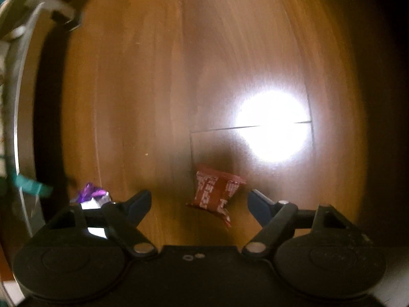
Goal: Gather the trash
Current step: 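Lower both tools back down to the snack box and red wrapper, then grasp white snack box with left tool while right tool grasps red wrapper, then carry snack box and red wrapper up over the green wastebasket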
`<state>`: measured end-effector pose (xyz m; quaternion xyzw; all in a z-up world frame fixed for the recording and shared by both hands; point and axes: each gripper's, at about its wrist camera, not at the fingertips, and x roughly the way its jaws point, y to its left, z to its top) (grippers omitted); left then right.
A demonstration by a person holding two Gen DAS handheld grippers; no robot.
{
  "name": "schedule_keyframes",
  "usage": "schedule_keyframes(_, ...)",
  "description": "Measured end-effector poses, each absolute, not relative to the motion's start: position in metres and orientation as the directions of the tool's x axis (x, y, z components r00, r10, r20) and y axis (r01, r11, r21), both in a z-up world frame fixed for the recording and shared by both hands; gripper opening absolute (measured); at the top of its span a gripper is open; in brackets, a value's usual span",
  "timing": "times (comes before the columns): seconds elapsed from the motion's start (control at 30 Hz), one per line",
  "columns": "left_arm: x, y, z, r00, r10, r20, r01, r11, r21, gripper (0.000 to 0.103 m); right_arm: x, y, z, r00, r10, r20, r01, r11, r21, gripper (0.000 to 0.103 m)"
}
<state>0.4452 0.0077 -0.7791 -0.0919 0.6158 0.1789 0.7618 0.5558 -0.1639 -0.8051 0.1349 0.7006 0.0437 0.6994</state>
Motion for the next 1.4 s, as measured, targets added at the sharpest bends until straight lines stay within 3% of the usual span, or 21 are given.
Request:
schedule_keyframes(0.2,0.448,0.012,-0.799,0.163,0.133,-0.978,-0.381,0.923,0.062,0.1,0.554,-0.167,-0.823,-0.009,0.238,-0.971,0.22,0.948,0.23,0.072)
schedule_keyframes(0.27,0.447,0.012,-0.799,0.156,0.124,-0.98,-0.384,0.922,0.055,0.095,0.554,-0.167,-0.826,-0.014,0.232,-0.973,0.224,0.949,0.223,0.068)
schedule_keyframes(0.47,0.455,0.014,-0.81,0.137,0.101,-0.985,-0.379,0.924,0.042,0.07,0.554,-0.168,-0.831,-0.013,0.224,-0.975,0.233,0.948,0.215,0.049)
schedule_keyframes(0.5,0.455,0.015,-0.811,0.136,0.096,-0.986,-0.381,0.924,0.038,0.061,0.553,-0.169,-0.831,-0.01,0.226,-0.974,0.236,0.947,0.217,0.044)
schedule_keyframes(0.57,0.455,0.016,-0.812,0.134,0.087,-0.987,-0.384,0.923,0.029,0.053,0.55,-0.169,-0.833,-0.01,0.225,-0.974,0.235,0.948,0.216,0.034)
schedule_keyframes(0.63,0.453,0.018,-0.812,0.131,0.091,-0.987,-0.384,0.923,0.034,0.042,0.547,-0.165,-0.833,-0.008,0.219,-0.976,0.234,0.949,0.212,0.033)
schedule_keyframes(0.97,0.439,0.009,-0.78,0.154,0.076,-0.985,-0.356,0.934,0.016,0.041,0.521,-0.171,-0.797,0.027,0.208,-0.978,0.209,0.955,0.209,0.03)
schedule_keyframes(1.17,0.423,-0.003,-0.722,0.145,0.034,-0.989,-0.338,0.941,-0.017,0.041,0.496,-0.182,-0.727,0.045,0.202,-0.978,0.188,0.96,0.207,0.03)
schedule_keyframes(1.4,0.407,-0.016,-0.611,0.149,-0.005,-0.989,-0.296,0.954,-0.05,0.041,0.47,-0.191,-0.602,0.082,0.201,-0.976,0.135,0.968,0.21,0.03)
